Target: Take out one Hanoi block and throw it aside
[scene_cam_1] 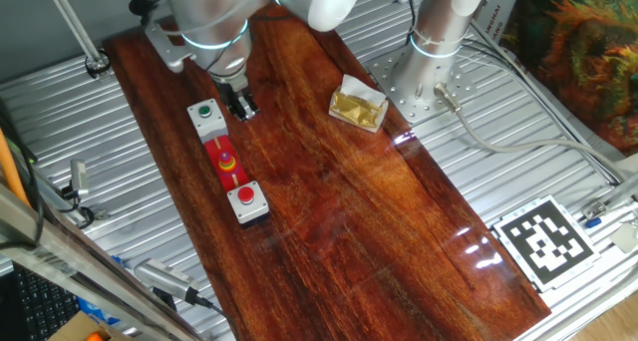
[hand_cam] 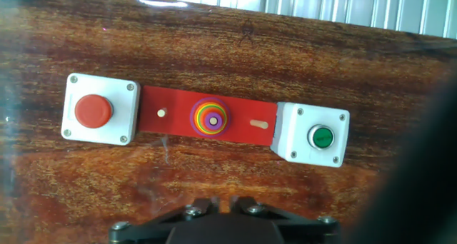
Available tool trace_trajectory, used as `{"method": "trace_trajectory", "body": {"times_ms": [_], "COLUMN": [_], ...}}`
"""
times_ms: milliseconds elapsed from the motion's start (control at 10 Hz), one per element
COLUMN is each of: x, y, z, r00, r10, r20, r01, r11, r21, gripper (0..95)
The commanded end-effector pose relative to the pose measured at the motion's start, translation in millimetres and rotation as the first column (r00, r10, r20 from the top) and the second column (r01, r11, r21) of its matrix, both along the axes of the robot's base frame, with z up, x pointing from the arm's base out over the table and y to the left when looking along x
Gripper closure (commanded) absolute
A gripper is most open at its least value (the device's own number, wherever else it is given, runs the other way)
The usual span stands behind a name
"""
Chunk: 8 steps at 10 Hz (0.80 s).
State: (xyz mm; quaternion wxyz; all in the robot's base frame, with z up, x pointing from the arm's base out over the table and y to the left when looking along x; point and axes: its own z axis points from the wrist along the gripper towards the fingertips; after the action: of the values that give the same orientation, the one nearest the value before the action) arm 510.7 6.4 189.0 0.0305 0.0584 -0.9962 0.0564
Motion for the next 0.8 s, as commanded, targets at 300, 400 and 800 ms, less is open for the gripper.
{"method": "trace_trajectory", "body": {"times_ms": [300, 400, 800], "x": [2.1, 3.4, 4.7], "y": [-2.5, -3.7, -5.0], "z": [-5.8, -9.2, -12.8], "r00": [0.989, 0.99, 0.991], "r10": [-0.143, -0.136, -0.131], "r20": [0.035, 0.037, 0.03], "r01": [0.14, 0.133, 0.127], "r11": [0.986, 0.987, 0.987], "r21": [0.089, 0.093, 0.098], "gripper": [95.0, 95.0, 95.0]}}
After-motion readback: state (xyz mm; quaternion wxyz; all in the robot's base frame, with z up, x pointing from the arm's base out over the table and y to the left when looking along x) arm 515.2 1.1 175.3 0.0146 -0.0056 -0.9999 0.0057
